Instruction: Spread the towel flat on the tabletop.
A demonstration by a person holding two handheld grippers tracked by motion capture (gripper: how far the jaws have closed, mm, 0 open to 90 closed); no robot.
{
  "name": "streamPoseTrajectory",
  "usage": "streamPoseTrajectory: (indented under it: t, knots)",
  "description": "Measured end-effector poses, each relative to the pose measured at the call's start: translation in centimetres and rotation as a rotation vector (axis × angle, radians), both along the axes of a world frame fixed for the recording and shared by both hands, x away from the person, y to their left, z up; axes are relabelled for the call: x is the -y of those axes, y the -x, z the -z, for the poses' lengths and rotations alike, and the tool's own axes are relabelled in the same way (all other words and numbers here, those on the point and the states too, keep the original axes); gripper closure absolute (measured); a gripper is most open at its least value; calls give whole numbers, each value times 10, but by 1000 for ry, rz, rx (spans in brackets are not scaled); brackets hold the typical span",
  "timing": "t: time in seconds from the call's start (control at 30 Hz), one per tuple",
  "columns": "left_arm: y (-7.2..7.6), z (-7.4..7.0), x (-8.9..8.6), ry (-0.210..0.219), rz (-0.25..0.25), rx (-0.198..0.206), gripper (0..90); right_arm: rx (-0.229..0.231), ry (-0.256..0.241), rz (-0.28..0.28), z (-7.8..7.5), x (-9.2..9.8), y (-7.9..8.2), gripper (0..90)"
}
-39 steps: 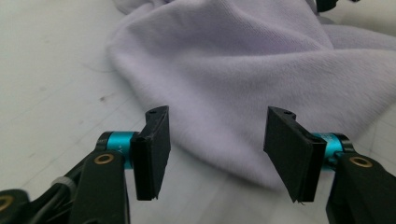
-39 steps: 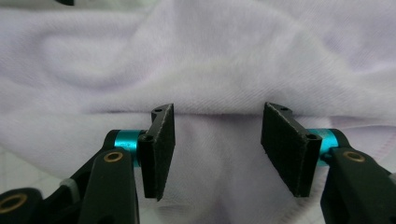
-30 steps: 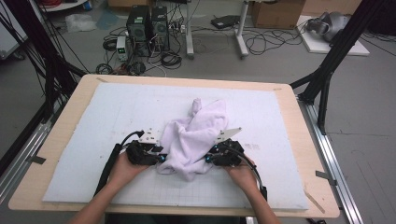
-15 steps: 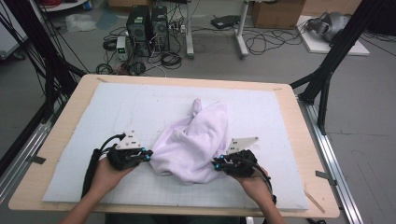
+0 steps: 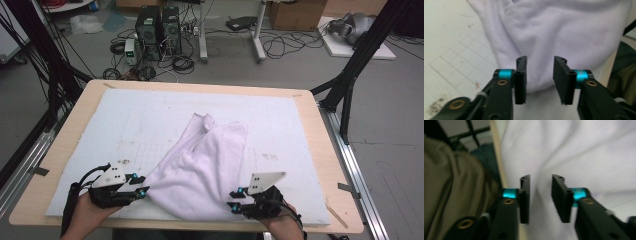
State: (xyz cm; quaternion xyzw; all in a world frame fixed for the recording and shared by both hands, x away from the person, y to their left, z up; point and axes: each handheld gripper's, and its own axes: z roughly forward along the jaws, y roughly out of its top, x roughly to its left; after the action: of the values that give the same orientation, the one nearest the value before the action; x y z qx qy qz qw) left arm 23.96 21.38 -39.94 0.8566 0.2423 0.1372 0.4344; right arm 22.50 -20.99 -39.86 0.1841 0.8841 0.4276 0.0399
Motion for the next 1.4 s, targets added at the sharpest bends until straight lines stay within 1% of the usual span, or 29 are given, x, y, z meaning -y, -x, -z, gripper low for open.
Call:
streamPoseTrajectory:
  t: [0.03,0.07,0.1,0.13,0.17,0.23,0.27,0.3,0.33,0.37,0.4,0.43,0.47,0.5,0.53,0.57,0.6,0.7,0.77,0.83,0.9,0.97,1.07,1.13,1.23,1.27,1.33,1.37,1.4]
  knots:
    - [-5,-1,1,7,-3,4,577,22,-7,23,-5,2,-8,623]
    - [-14,-3,5,15,-8,7,569,36,-7,36,-8,3,-13,593]
    - [-19,-3,8,18,-11,12,556,61,4,68,-9,3,-24,562]
    - [-30,-4,13,17,-8,18,553,62,4,78,-8,2,-32,547]
    - [-38,-3,19,20,-4,15,553,55,-1,96,-5,1,-45,522]
    - [-53,1,29,10,-4,5,552,52,16,111,3,-1,-62,523]
    - [-61,4,35,7,-1,-10,552,49,25,123,8,-3,-70,516]
    - [-70,8,41,6,16,-28,564,44,46,139,14,-4,-77,515]
    - [-77,13,47,3,14,-31,591,36,56,147,19,-6,-83,516]
    - [-84,18,54,-8,3,-52,601,20,68,152,27,-9,-91,520]
    - [-91,23,59,-22,-1,-77,601,20,68,152,27,-9,-91,520]
    - [-96,28,64,-45,-17,-89,594,15,84,154,31,-10,-93,522]
    - [-99,32,69,-81,-29,-93,591,3,94,155,33,-11,-95,532]
    - [-101,38,73,-110,-24,-108,600,-9,93,160,36,-11,-96,548]
    - [-101,40,74,-103,-11,-109,645,-18,78,171,39,-10,-97,576]
    - [-100,39,75,-103,9,-100,677,-22,70,176,40,-9,-97,606]
    - [-98,38,75,-112,14,-94,811,-25,58,183,41,-7,-96,665]
    - [-94,36,77,-146,20,-72,849,-46,49,181,41,-5,-96,806]
    - [-92,33,74,-152,13,-72,854,-40,50,176,40,-4,-95,852]
    - [-87,29,67,-128,-2,-56,856,-16,61,171,36,-4,-92,860]
    - [-81,22,58,-118,-11,-47,856,-2,56,164,30,-3,-88,863]
    - [-73,16,47,-96,-19,-31,856,15,53,154,24,-2,-83,864]
    - [-59,11,30,-98,-24,-19,857,29,32,132,16,-5,-76,865]
    - [-49,9,25,-103,-26,-10,857,31,21,100,11,-10,-68,866]
    - [-30,7,16,-102,-9,-3,857,25,27,58,10,-17,-55,866]
    - [-24,7,15,-98,-9,-4,857,16,29,40,10,-19,-49,865]
    - [-11,8,10,-98,11,-10,856,-5,31,15,12,-22,-40,864]
    - [-8,8,9,-92,16,-10,855,-22,32,-5,13,-23,-34,862]
    - [-3,7,7,-82,25,-14,851,-26,34,-16,13,-23,-32,858]
